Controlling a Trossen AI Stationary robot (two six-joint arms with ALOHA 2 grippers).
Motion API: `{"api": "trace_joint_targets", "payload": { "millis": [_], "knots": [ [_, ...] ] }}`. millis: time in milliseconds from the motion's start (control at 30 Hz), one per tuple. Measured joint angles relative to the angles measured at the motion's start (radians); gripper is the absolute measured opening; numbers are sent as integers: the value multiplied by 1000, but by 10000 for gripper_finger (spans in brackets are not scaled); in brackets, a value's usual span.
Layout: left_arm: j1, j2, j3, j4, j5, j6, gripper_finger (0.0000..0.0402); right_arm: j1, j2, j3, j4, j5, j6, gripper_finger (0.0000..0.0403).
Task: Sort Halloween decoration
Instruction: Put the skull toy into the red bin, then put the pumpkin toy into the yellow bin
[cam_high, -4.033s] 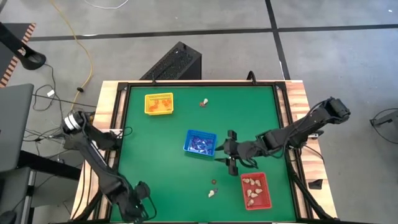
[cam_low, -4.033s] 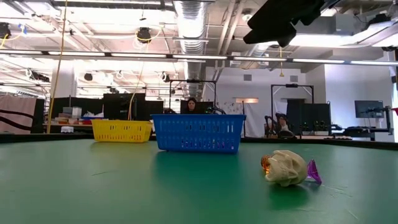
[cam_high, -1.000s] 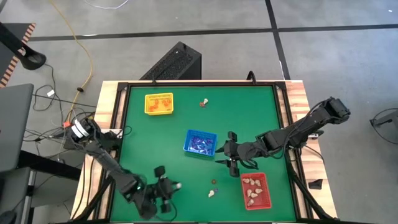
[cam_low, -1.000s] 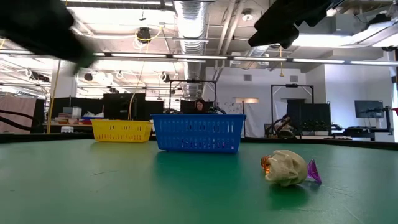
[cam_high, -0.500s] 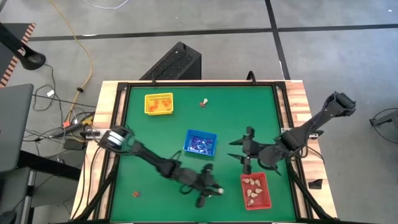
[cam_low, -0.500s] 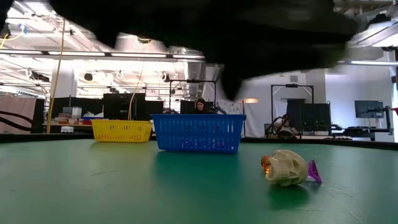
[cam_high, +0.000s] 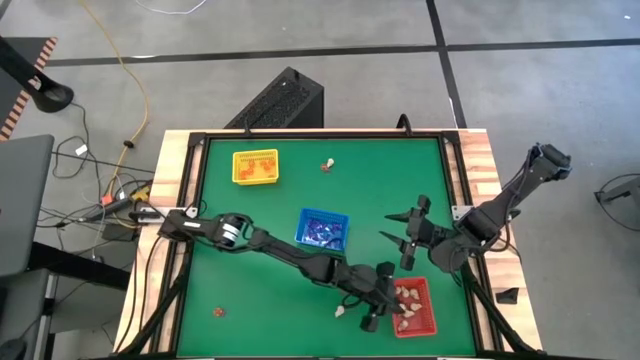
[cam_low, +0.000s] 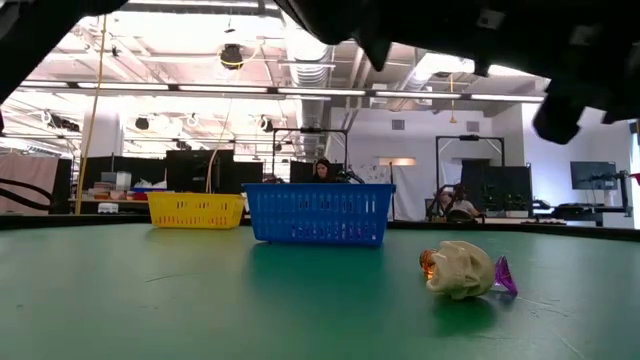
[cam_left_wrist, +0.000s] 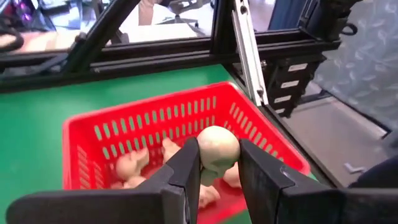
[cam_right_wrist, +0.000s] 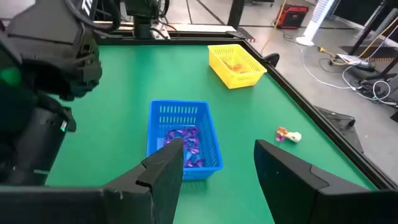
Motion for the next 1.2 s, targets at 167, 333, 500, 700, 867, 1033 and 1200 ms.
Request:
{"api": "trace_joint_targets", "payload": {
  "millis": [167, 333, 500, 700, 867, 1033, 1200],
  "knots": [
    [4, 23, 45, 2, -22, 58, 81, -1, 0, 0, 0, 13, 0, 225],
    [5, 23, 46, -37, -38, 137, 99, -2, 1, 0, 3, 15, 1, 225],
    [-5, 23, 46, -29, -49, 184, 157, -2, 1, 0, 21, 16, 0, 225],
    [-8, 22, 122, -144, -72, 195, 194, -2, 1, 0, 29, 17, 0, 225],
    [-26, 19, 277, -451, -99, 273, 196, -2, 1, 0, 27, 49, -1, 225],
    [-47, 12, 397, -718, -186, 292, 196, -2, 3, 0, 26, 50, -1, 225],
    [-64, -30, 381, -919, -241, 260, 196, -2, 3, 0, 29, 50, -1, 225]
  ]
}}
